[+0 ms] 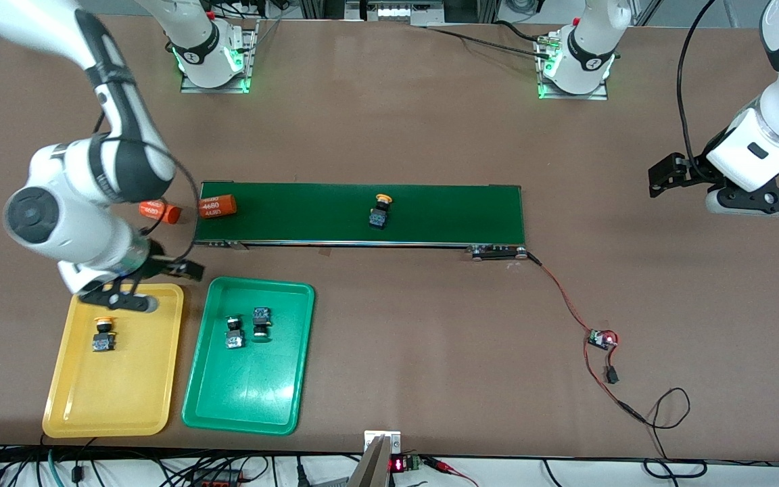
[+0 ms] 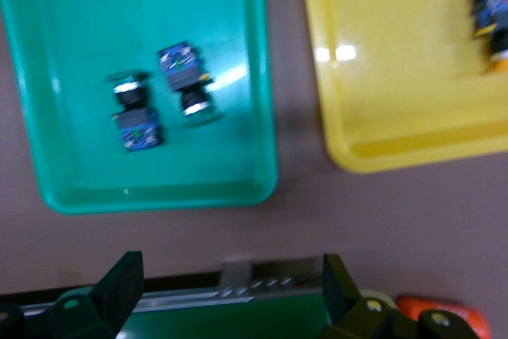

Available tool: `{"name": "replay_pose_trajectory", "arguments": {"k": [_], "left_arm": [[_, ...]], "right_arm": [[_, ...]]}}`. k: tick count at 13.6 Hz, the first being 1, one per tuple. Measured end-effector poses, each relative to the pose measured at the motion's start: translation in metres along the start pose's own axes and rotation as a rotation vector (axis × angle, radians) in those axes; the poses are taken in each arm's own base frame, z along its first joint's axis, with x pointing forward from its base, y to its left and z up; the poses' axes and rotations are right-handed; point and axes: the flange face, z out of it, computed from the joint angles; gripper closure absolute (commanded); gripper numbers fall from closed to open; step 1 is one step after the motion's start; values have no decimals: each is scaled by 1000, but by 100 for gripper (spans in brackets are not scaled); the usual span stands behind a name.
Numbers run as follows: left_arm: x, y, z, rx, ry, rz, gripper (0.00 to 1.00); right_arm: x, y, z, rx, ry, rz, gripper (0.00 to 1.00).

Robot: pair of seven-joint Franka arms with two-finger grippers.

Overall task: Sort buttons by color to trays
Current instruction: 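Move the right gripper back to the belt above another orange button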

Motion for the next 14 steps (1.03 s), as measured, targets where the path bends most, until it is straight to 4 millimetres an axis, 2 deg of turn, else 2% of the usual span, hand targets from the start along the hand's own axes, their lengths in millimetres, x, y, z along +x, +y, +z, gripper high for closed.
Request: {"name": "replay_pose_trajectory", "arguments": {"k": [3,6,9,14], "left_arm": [[0,-1,0,0,0,-1,0],[0,-1,0,0,0,0,0],[0,-1,0,0,0,-1,0],[0,-2,0,0,0,-2,0]], "right_arm": [[-50,-69,1,11,-30,25,0],[-93,-122,9,16,-64,-14,0],[-127,-157,21,7,-89,-82,0],[-170,-195,44,-45,-67,-117,0]]}}
